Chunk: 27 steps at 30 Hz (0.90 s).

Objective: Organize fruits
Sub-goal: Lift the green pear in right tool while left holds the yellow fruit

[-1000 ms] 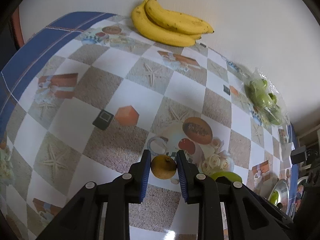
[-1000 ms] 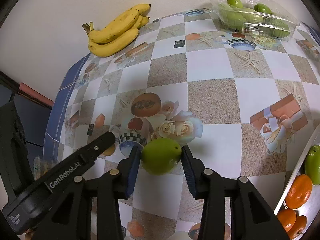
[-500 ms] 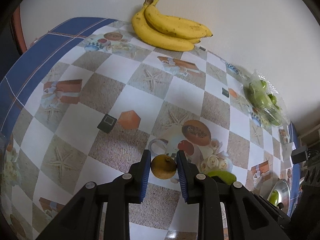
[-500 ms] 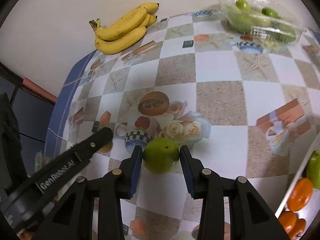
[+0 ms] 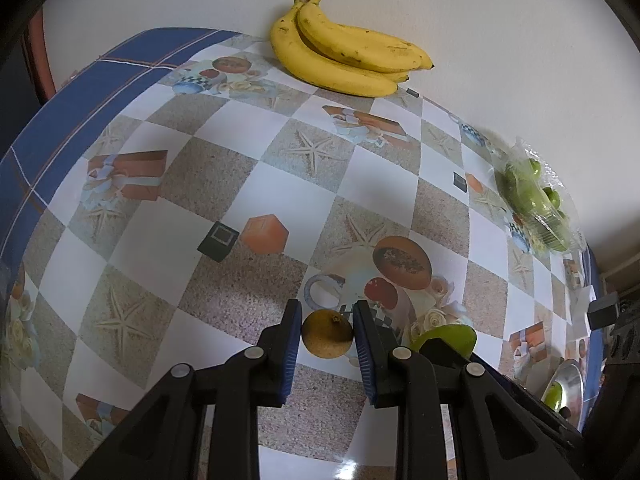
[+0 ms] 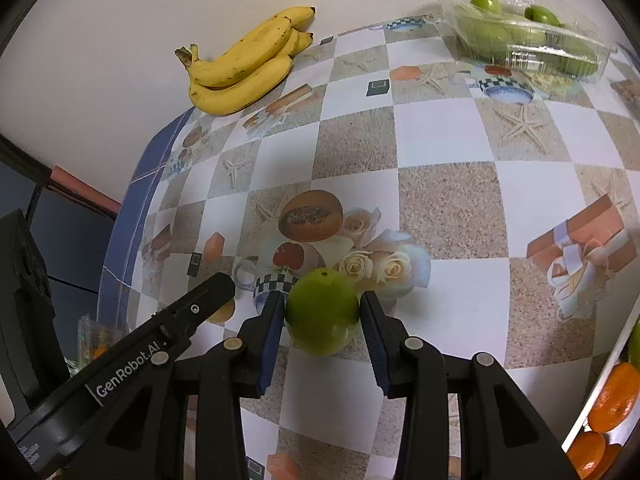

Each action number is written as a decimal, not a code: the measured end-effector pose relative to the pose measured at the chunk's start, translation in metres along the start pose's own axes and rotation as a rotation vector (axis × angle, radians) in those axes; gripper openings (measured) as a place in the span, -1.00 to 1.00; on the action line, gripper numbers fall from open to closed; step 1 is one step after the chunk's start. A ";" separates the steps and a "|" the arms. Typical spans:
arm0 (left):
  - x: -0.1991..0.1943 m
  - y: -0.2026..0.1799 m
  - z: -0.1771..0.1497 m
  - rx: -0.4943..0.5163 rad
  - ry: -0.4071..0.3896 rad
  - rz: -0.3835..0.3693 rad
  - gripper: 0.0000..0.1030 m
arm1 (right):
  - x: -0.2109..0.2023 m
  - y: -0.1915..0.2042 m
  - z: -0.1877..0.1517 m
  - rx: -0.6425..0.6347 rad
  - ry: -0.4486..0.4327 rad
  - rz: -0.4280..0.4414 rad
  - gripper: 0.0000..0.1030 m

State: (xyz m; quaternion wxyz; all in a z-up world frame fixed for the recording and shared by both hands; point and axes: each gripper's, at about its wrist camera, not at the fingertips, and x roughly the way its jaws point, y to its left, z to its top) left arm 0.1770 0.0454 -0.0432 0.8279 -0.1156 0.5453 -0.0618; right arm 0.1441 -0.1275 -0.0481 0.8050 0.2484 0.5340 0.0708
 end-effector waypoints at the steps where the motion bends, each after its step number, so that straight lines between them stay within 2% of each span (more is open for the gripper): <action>1: 0.000 0.000 0.000 -0.001 0.001 0.001 -0.45 | 0.001 0.000 0.000 0.003 0.003 0.003 -0.19; 16: 0.000 0.008 0.001 -0.033 -0.006 0.013 -0.45 | 0.011 -0.001 0.001 0.005 0.018 0.002 -0.19; 18: 0.000 0.011 0.001 -0.043 -0.010 0.017 -0.45 | 0.010 -0.002 0.003 0.012 0.011 0.009 -0.17; 21: -0.001 0.015 0.003 -0.061 -0.020 0.025 -0.45 | 0.007 -0.001 0.007 0.018 -0.003 0.014 0.01; 27: -0.002 0.018 0.005 -0.074 -0.034 0.029 -0.45 | 0.008 0.001 0.011 0.011 -0.011 0.013 0.01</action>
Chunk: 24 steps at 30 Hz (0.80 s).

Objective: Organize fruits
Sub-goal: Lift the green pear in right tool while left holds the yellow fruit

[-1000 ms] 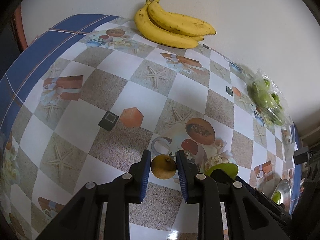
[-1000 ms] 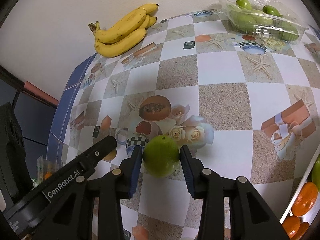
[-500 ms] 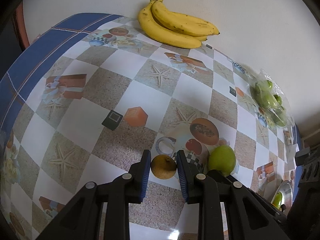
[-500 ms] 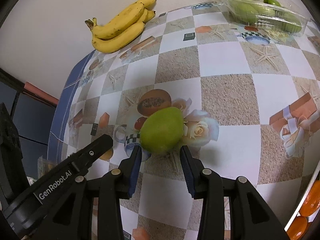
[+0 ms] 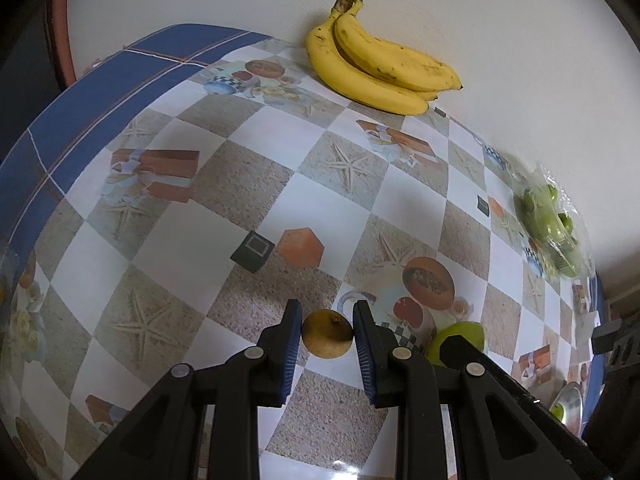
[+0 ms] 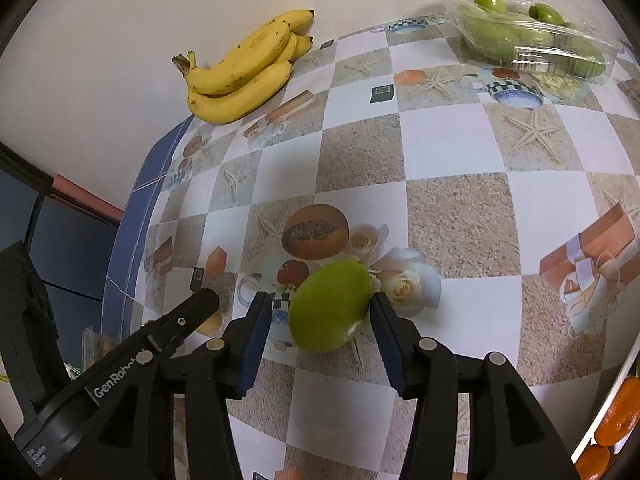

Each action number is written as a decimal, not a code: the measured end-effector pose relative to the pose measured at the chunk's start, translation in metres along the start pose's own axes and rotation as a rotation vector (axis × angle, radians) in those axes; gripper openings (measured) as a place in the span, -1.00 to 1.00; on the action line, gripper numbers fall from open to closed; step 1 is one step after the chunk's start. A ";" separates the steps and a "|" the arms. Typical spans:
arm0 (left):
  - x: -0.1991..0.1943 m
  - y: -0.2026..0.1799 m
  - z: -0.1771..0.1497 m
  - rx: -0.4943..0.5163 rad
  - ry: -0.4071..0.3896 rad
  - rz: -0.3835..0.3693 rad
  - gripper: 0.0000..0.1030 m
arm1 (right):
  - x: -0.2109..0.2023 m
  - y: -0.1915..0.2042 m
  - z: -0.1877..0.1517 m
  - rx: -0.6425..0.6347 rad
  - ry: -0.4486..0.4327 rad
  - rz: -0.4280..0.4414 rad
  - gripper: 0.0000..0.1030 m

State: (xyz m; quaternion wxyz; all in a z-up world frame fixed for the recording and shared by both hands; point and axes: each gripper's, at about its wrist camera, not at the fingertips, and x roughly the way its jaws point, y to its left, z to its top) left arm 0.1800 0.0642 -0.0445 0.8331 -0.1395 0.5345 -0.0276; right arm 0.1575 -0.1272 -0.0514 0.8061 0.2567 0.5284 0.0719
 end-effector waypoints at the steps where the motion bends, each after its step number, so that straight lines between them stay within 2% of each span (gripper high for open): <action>1: 0.000 0.000 0.000 0.001 0.001 0.001 -0.45 | 0.002 0.000 0.000 0.001 0.003 0.000 0.01; 10: 0.002 0.000 0.000 0.006 0.002 0.003 -0.45 | 0.009 0.002 0.002 0.009 -0.002 0.000 0.01; 12: 0.001 -0.001 0.000 0.008 0.000 0.006 -0.45 | 0.010 0.004 0.002 0.002 -0.003 -0.009 -0.05; 13: 0.001 -0.001 0.000 0.009 0.000 0.007 -0.45 | 0.010 0.004 0.002 -0.003 -0.004 -0.017 -0.18; 24: -0.011 -0.006 0.001 0.029 -0.024 0.014 -0.45 | -0.005 0.003 0.002 -0.004 -0.015 -0.018 -0.18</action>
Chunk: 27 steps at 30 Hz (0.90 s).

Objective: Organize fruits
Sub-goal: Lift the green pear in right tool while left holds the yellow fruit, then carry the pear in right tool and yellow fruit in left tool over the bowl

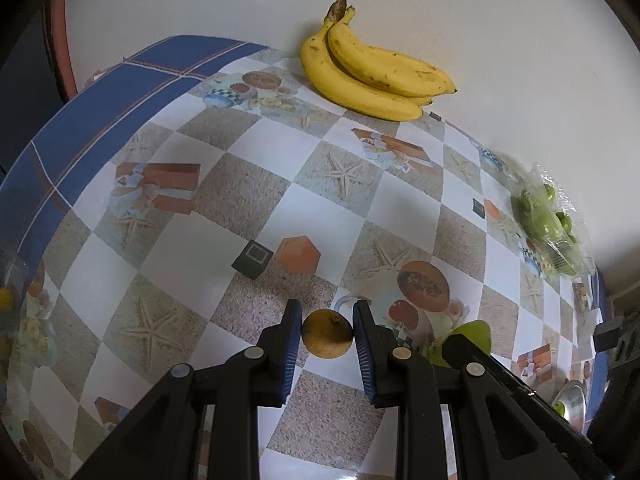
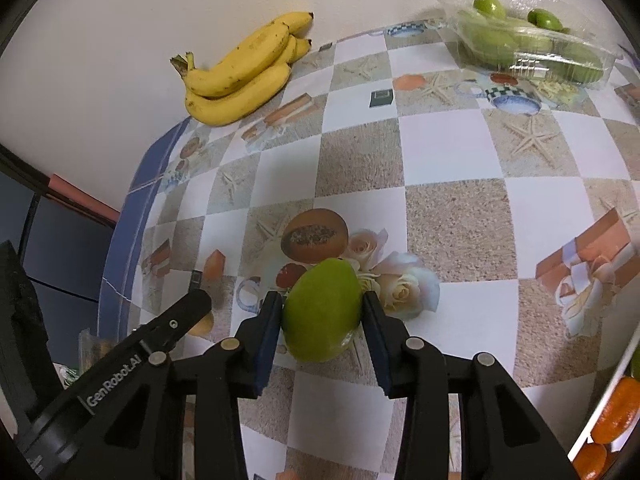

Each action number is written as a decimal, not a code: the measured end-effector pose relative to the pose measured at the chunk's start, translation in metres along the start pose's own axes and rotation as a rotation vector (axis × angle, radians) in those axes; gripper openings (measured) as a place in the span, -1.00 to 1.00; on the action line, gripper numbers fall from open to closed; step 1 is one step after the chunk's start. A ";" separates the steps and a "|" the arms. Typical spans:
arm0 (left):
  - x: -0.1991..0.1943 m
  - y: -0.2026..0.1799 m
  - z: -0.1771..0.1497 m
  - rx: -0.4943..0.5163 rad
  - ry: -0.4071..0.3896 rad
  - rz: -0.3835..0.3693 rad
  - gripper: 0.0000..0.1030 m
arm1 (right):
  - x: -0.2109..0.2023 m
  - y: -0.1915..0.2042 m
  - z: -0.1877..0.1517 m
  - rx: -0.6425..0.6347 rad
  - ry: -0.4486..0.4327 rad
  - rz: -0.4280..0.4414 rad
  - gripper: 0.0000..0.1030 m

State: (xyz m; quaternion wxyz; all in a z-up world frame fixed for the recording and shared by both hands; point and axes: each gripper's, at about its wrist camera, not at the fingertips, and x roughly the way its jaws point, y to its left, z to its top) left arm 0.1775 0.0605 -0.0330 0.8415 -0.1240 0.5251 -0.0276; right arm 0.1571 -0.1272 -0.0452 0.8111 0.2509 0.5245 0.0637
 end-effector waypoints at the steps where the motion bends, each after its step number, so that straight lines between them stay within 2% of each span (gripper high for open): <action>1: -0.002 -0.001 0.000 0.003 -0.004 0.001 -0.45 | -0.004 0.000 0.000 0.000 -0.004 0.000 -0.18; 10: -0.033 -0.025 -0.004 0.061 -0.058 -0.003 -0.45 | -0.041 0.000 -0.007 -0.023 -0.016 -0.064 -0.18; 20: -0.059 -0.051 -0.031 0.143 -0.077 -0.006 -0.45 | -0.079 -0.008 -0.030 -0.039 -0.025 -0.147 -0.18; 27: -0.084 -0.065 -0.048 0.202 -0.127 0.000 -0.45 | -0.102 -0.016 -0.051 -0.042 -0.031 -0.180 -0.18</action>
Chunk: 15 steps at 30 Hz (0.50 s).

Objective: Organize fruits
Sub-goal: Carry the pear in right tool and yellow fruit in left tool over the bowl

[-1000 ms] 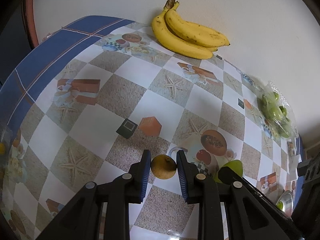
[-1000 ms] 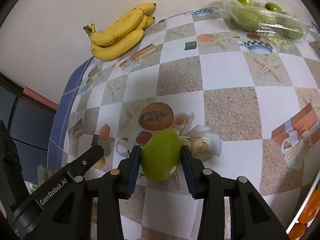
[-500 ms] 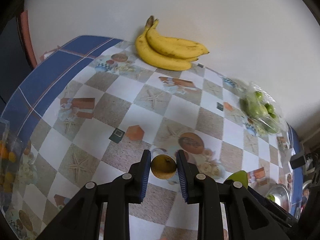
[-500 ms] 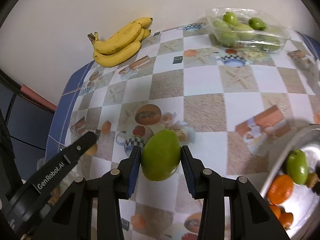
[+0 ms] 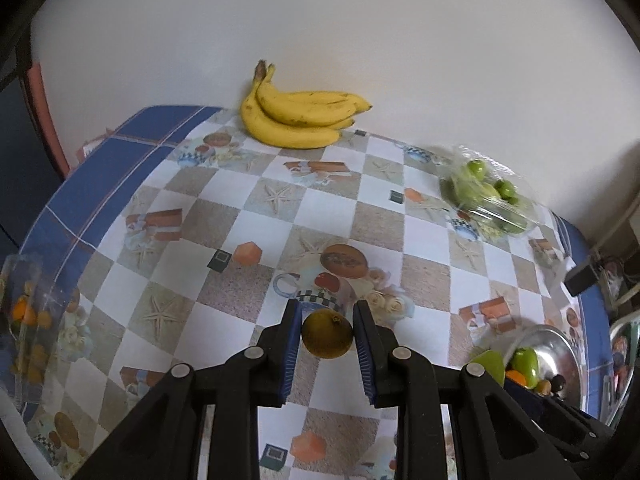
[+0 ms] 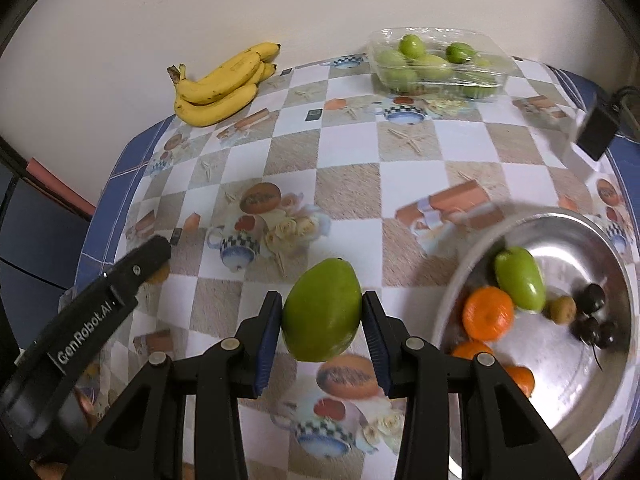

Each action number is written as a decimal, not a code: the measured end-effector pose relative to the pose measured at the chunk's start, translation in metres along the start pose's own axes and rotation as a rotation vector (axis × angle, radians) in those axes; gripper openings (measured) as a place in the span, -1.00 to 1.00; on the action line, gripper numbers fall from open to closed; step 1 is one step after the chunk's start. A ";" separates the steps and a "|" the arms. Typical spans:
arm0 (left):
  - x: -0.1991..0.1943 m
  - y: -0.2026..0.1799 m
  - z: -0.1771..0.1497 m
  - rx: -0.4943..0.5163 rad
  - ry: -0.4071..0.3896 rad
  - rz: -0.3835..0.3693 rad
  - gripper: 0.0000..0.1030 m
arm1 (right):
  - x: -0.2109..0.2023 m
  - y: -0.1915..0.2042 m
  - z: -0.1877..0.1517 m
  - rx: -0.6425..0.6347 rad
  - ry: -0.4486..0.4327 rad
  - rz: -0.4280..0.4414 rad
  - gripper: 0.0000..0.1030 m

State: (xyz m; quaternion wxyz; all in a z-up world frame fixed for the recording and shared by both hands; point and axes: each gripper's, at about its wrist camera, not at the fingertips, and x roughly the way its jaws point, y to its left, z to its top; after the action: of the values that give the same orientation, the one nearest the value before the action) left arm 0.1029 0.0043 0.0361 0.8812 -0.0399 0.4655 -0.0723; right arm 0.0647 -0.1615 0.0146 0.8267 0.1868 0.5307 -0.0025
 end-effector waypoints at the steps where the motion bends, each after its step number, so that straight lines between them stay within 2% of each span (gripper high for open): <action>1: -0.004 -0.003 -0.002 0.011 -0.007 0.000 -0.45 | -0.003 -0.002 -0.003 0.001 -0.002 0.000 -0.18; 15: -0.032 -0.045 -0.032 0.076 -0.027 -0.059 -0.45 | -0.043 -0.041 -0.035 0.052 -0.049 -0.054 -0.18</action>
State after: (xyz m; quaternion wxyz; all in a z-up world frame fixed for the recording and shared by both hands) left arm 0.0543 -0.0351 0.0505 0.8858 -0.0212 0.4489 -0.1153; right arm 0.0070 -0.1976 0.0270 0.8339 0.1937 0.5150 -0.0433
